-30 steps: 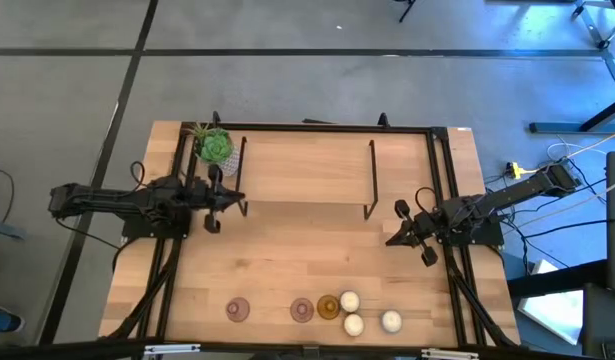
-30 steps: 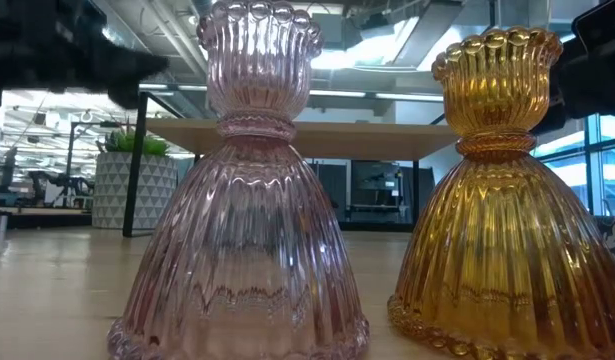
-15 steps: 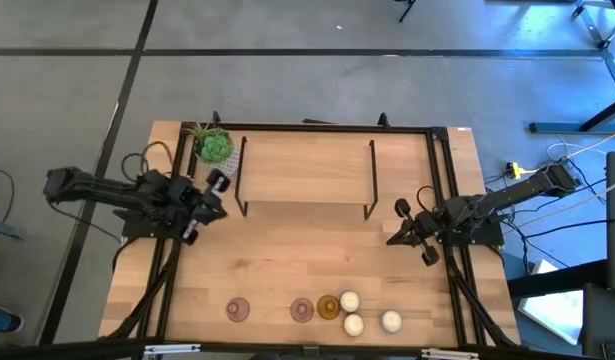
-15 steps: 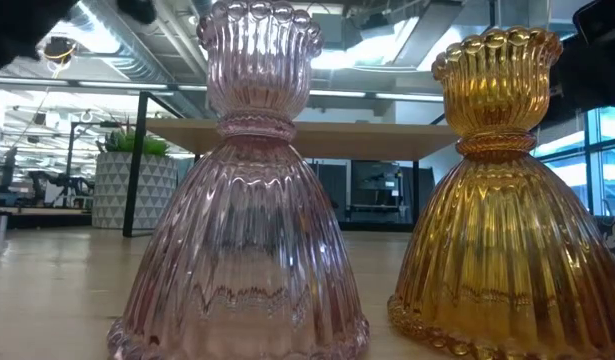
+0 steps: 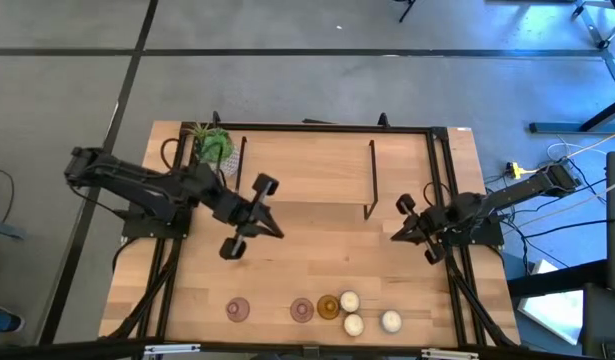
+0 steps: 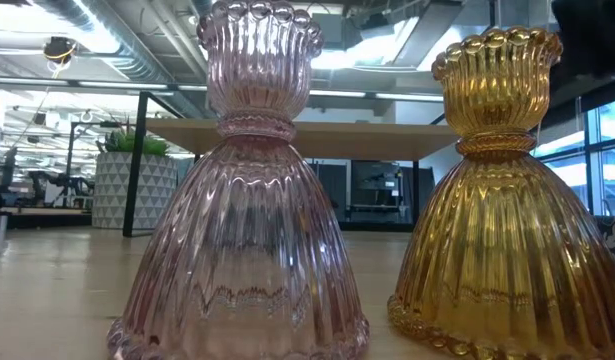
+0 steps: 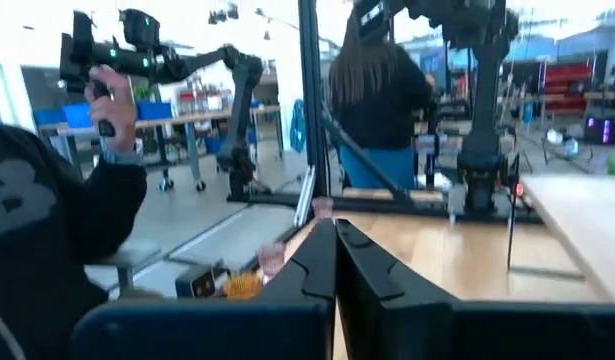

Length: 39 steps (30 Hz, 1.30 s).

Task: Pick & Place candle stick holders
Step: Put the light blue scented candle on the shelf

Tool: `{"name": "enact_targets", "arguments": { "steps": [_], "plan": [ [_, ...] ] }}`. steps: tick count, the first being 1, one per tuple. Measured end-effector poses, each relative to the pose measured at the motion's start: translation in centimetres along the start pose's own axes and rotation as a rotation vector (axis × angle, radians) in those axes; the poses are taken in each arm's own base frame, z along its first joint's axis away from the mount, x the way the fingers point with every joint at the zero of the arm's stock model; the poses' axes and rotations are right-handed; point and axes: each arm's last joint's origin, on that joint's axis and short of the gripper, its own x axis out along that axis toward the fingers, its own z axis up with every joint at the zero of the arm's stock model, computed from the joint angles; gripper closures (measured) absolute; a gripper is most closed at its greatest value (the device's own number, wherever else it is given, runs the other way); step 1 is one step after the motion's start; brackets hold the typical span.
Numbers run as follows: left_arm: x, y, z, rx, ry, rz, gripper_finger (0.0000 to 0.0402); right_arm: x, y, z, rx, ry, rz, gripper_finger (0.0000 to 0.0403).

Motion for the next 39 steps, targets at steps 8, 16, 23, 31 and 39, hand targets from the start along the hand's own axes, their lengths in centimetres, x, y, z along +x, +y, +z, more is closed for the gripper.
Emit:
{"name": "enact_targets", "arguments": {
  "steps": [8, 16, 23, 31, 39],
  "plan": [
    [0.2, -0.1, -0.3, -0.035, 0.033, -0.066, 0.0395, -0.5, 0.4, 3.3, 0.018, -0.338, 0.041, 0.0402],
    [0.0, -0.3, -0.2, -0.068, 0.059, -0.076, 0.0396, 1.2, 0.7, 6.6, 0.007, -0.224, 0.055, 0.0379],
    [-0.1, -0.4, -0.5, -0.096, 0.093, -0.083, 0.0398, 4.2, 2.0, 8.2, 0.057, 0.133, 0.105, 0.0299],
    [-0.1, -0.5, -0.6, -0.113, 0.110, -0.085, 0.0398, 7.0, 5.3, 7.4, 0.323, 0.630, 0.155, 0.0255],
    [-0.1, -0.4, -0.7, -0.110, 0.115, -0.065, 0.0398, 8.8, 9.1, 2.5, 0.532, 1.047, 0.048, 0.0254]
  ]
}}
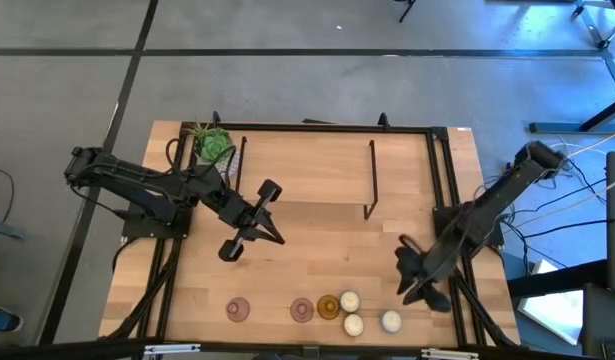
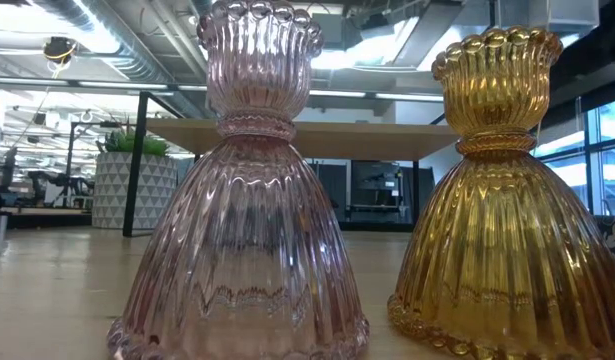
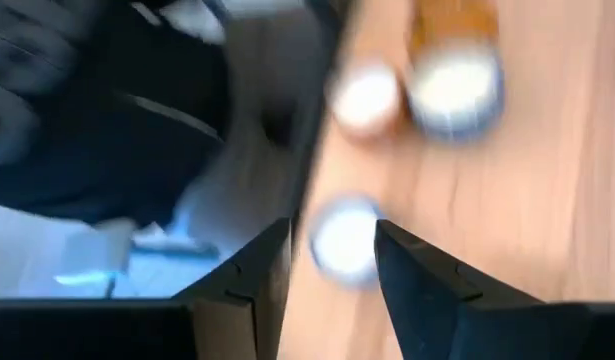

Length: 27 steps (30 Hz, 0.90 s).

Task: Pick & Place candle stick holders
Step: Put the light blue scented candle on the shelf

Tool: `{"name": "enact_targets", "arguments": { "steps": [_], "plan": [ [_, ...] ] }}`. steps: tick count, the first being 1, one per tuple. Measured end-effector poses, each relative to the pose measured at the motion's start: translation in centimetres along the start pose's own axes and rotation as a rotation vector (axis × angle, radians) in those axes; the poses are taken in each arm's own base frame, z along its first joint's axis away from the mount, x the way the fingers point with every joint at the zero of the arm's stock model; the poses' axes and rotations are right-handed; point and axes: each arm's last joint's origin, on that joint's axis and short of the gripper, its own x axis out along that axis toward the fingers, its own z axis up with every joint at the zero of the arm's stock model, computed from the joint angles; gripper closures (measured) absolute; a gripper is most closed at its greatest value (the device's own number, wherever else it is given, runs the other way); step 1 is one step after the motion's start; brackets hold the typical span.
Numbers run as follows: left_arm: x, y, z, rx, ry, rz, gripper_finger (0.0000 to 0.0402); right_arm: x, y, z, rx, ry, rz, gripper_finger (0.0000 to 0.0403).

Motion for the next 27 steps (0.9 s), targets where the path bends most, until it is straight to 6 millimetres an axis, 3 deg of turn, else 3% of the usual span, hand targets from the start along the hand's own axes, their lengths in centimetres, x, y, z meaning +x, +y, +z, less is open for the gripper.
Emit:
{"name": "enact_targets", "arguments": {
  "steps": [6, 11, 19, 27],
  "plan": [
    [0.0, 0.0, 0.0, 0.002, 0.001, 0.002, 0.0398, 2.9, -1.6, -2.5, 0.187, 0.256, -0.248, 0.0253],
    [0.0, 0.1, -0.1, 0.021, 0.005, 0.005, 0.0398, 4.3, -2.1, -2.9, 0.259, 0.299, -0.312, 0.0253],
    [0.0, 0.1, 0.0, 0.034, 0.005, 0.007, 0.0398, 5.0, -0.8, -1.8, 0.319, 0.236, -0.141, 0.0253],
    [1.0, -0.4, -1.1, -0.070, 0.036, -0.022, 0.0398, 5.0, 3.2, 0.8, 0.224, -0.011, 0.163, 0.0253]
  ]
}}
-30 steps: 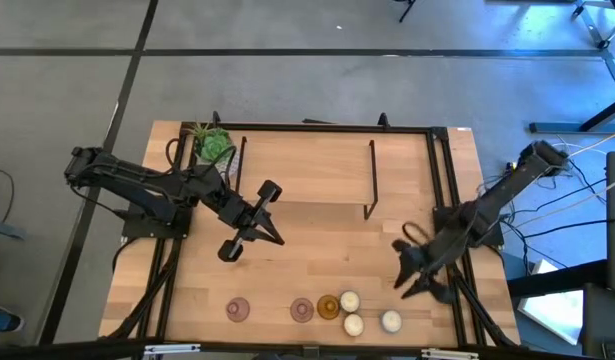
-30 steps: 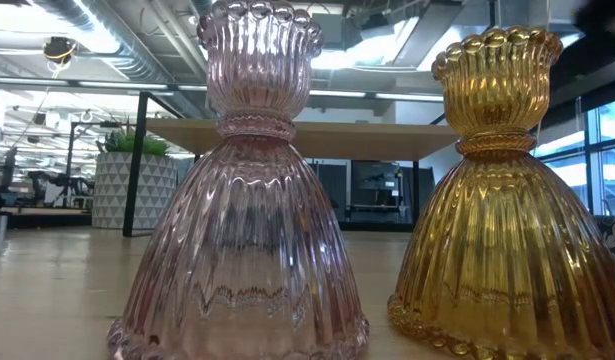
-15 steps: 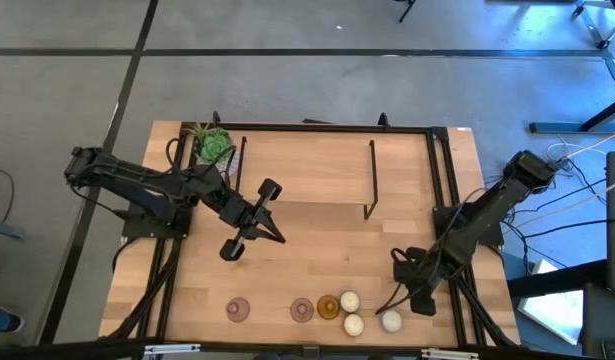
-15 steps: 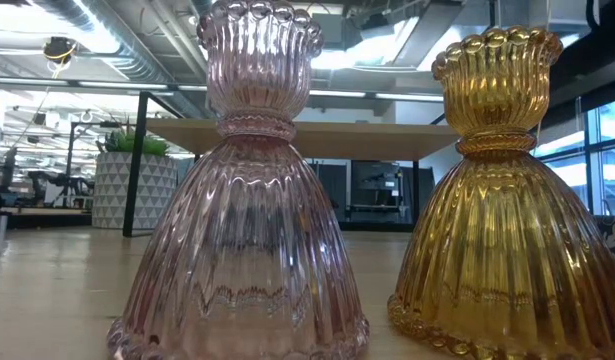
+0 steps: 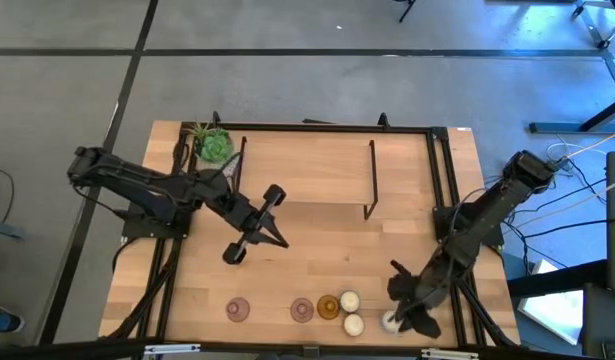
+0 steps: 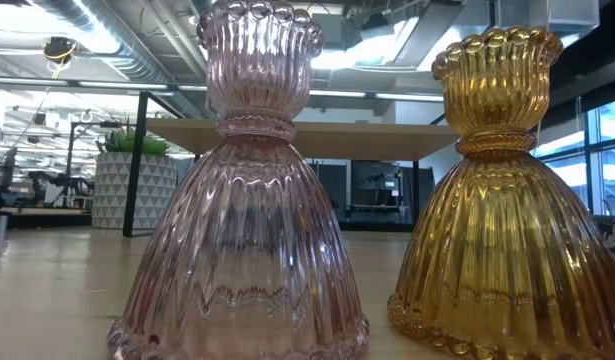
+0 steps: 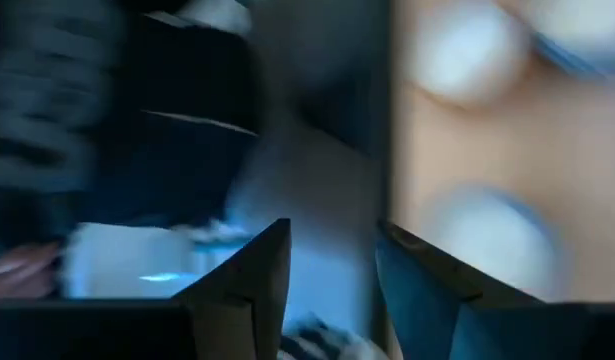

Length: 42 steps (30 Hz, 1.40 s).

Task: Pick & Place candle stick holders
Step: Put the light blue scented candle on the shelf

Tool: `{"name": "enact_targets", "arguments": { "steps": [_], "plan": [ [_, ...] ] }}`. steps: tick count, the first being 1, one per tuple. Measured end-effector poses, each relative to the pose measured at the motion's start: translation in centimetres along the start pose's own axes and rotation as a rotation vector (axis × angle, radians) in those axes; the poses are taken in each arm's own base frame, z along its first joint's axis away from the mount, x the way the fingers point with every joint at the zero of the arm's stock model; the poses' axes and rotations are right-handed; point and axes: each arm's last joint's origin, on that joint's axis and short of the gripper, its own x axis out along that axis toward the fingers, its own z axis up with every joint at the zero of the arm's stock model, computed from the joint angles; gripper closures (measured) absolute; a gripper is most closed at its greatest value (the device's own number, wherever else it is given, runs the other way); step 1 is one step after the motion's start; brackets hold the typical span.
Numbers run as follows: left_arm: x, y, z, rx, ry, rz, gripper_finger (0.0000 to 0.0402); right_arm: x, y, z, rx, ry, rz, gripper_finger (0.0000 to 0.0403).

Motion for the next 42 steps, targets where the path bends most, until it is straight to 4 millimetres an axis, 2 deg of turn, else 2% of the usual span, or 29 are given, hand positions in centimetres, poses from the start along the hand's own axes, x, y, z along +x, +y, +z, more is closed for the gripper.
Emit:
{"name": "enact_targets", "arguments": {
  "steps": [4, 8, 10, 14, 19, 22, 28, 36, 38, 42],
  "plan": [
    [0.7, -1.1, -0.2, -0.027, 0.001, -0.044, 0.0398, -0.4, 3.1, 0.8, -0.192, -0.242, 0.230, 0.0253],
    [1.1, -2.7, 0.0, -0.011, -0.009, -0.104, 0.0398, -1.9, 6.3, 1.2, -0.401, -0.536, 0.437, 0.0253],
    [1.3, -3.4, 0.1, -0.005, -0.014, -0.133, 0.0398, -2.7, 7.3, 1.1, -0.502, -0.660, 0.483, 0.0253],
    [1.5, -4.7, 0.3, 0.008, -0.026, -0.178, 0.0398, -2.8, 9.0, 1.2, -0.617, -0.756, 0.380, 0.0253],
    [1.6, -5.5, 0.5, 0.008, -0.034, -0.208, 0.0398, -0.6, 11.6, 2.6, -0.669, -0.606, 0.105, 0.0253],
    [1.6, -5.8, 0.6, 0.006, -0.036, -0.219, 0.0398, 1.0, 12.6, 3.4, -0.572, -0.459, -0.113, 0.0253],
    [1.6, -5.9, 0.5, -0.006, -0.028, -0.222, 0.0398, 3.4, 12.8, 3.7, -0.205, -0.240, -0.453, 0.0253],
    [1.6, -5.9, 0.5, -0.035, -0.024, -0.242, 0.0398, 6.1, 9.6, 1.3, 0.325, 0.031, -0.773, 0.0253],
    [1.6, -5.9, 0.5, -0.035, -0.024, -0.247, 0.0398, 6.5, 9.0, 0.7, 0.384, 0.054, -0.843, 0.0253],
    [1.6, -6.1, 0.5, -0.042, -0.021, -0.252, 0.0398, 7.1, 8.5, 0.4, 0.393, 0.059, -0.884, 0.0253]
  ]
}}
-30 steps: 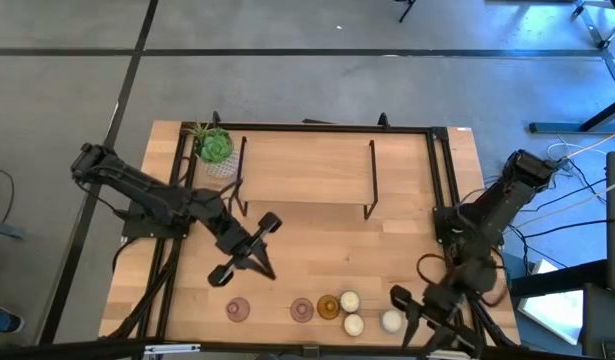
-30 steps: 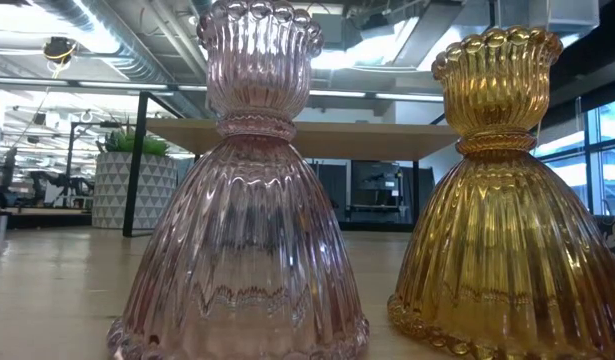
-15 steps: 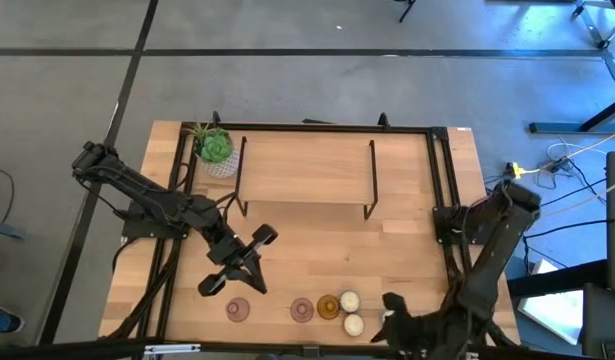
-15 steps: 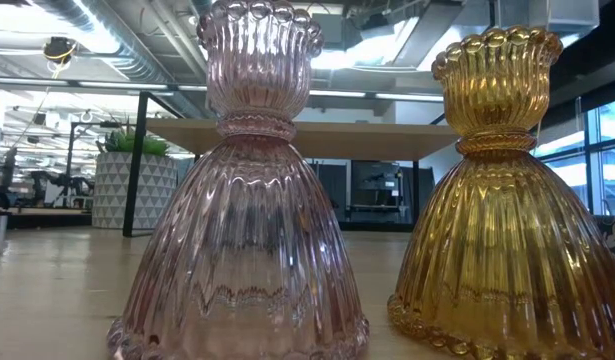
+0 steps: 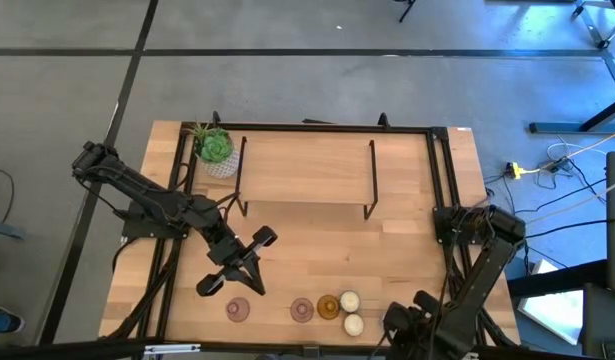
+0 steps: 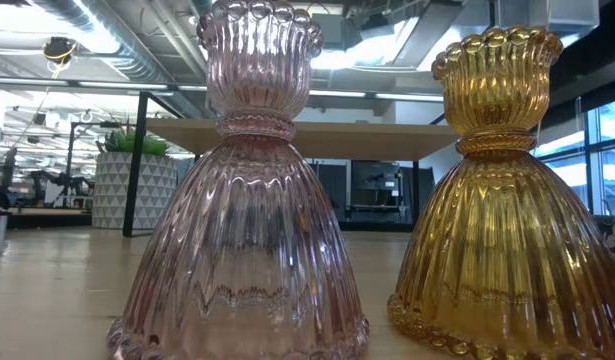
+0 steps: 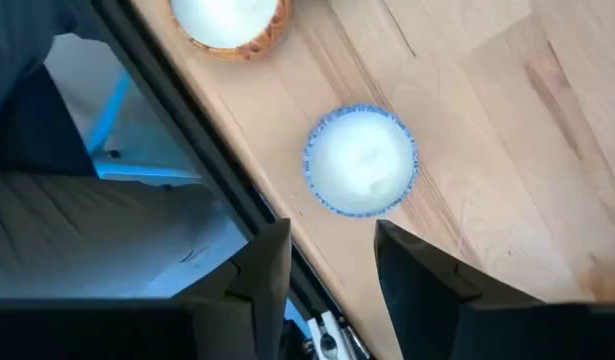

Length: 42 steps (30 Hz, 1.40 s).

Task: Pick & Place candle stick holders
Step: Put the light blue scented candle on the shelf

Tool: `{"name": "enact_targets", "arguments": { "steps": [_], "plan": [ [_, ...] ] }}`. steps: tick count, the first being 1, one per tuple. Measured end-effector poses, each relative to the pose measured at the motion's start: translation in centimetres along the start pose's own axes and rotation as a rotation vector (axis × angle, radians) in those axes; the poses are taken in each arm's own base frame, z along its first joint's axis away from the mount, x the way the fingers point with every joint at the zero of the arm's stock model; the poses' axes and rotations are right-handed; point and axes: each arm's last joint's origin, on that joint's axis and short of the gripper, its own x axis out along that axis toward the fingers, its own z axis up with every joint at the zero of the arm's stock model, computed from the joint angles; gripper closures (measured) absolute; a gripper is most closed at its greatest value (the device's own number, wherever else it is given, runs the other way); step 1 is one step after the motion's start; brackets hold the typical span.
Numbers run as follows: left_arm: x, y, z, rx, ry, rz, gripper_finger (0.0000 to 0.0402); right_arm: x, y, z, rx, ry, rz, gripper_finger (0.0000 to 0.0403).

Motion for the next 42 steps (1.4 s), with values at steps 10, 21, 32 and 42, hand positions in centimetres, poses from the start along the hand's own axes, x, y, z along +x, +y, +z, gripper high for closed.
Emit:
{"name": "enact_targets", "arguments": {
  "steps": [10, 21, 32, 42],
  "plan": [
    [0.0, -0.1, -0.2, -0.006, 0.016, -0.005, 0.0398, 1.6, -2.4, -0.2, 0.134, 0.083, -0.225, 0.0254],
    [0.0, -0.1, -0.2, -0.007, 0.016, -0.005, 0.0398, 3.8, -2.8, 1.6, 0.145, 0.122, -0.130, 0.0254],
    [0.0, -0.1, -0.3, -0.031, 0.031, -0.007, 0.0398, 5.6, -2.9, 2.1, 0.126, 0.116, -0.080, 0.0254],
    [0.1, -0.3, -0.3, -0.030, 0.030, -0.011, 0.0398, 5.8, -3.1, 2.0, 0.119, 0.116, -0.093, 0.0254]
  ]
}}
